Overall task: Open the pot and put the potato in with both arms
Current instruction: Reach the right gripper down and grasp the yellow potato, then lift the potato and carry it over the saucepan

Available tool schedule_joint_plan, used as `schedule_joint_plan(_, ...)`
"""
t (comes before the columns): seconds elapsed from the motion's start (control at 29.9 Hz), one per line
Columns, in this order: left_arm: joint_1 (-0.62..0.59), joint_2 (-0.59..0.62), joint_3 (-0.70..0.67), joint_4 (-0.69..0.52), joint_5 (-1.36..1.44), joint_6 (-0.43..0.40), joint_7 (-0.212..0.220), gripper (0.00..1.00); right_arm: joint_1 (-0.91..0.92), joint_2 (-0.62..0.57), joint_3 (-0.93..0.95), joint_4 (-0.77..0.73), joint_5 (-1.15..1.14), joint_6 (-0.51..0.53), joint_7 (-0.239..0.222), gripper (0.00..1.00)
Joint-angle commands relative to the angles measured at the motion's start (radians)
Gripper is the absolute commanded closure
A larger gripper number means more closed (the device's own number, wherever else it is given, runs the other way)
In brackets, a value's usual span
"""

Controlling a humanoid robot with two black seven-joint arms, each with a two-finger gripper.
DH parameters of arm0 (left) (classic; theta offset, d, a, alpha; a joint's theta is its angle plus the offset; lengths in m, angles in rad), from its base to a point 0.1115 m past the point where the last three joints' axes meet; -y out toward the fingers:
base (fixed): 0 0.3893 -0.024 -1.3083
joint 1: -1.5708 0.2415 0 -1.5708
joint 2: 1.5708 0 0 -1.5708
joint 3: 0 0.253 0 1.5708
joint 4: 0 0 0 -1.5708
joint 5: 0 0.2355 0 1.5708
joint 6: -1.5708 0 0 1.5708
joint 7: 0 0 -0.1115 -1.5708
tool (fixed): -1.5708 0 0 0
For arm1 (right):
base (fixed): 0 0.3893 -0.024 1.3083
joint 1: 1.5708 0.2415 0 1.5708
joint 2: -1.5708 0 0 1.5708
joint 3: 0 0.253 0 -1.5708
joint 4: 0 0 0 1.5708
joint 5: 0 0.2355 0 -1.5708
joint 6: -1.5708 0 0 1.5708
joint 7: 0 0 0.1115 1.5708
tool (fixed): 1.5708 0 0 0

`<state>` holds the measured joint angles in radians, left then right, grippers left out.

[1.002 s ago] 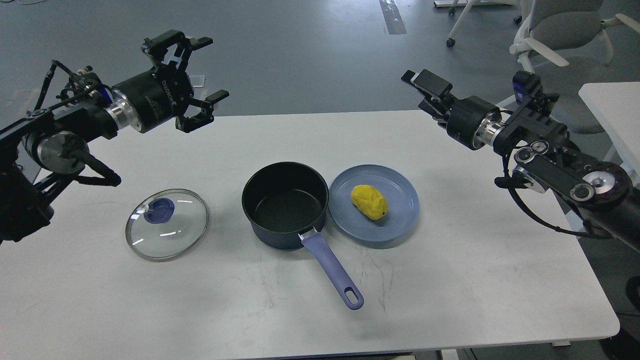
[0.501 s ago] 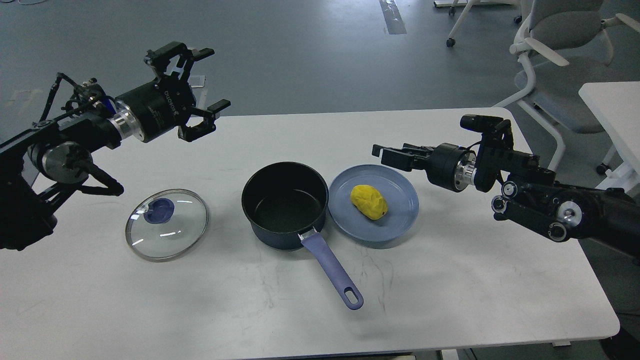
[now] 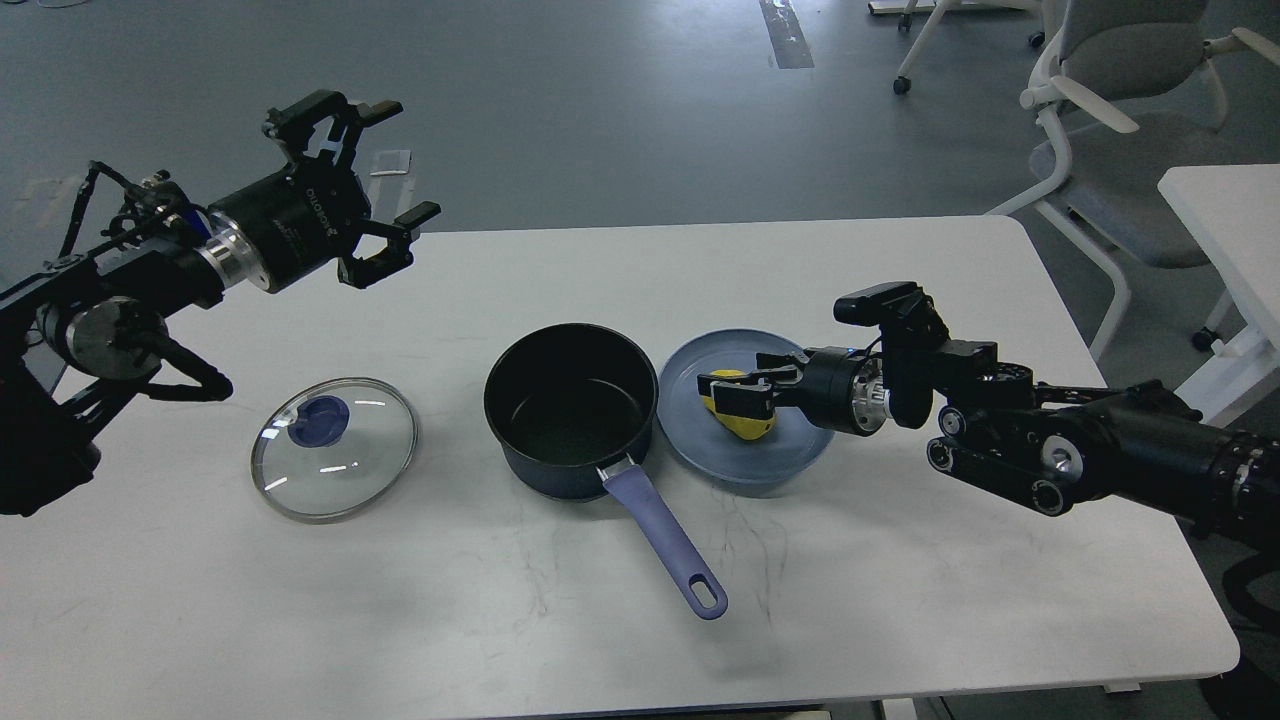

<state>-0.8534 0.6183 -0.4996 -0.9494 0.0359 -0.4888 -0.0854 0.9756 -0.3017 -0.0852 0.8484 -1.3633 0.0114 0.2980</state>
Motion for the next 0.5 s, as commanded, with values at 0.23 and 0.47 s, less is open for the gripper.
schedule_joint_plan(0.23,0.027,0.001,-0.014,-0.02,0.001,0.0,0.001,0.02,0.002,0.019,-0.057,-0.026,-0.02,-0.002,0.004,0.45)
schedule_joint_plan(0.47,0.039,0.003,-0.016,-0.045,0.001,0.0,0.0,0.02,0.0,0.018,-0.057,-0.037,-0.02,-0.005,0.023,0.68)
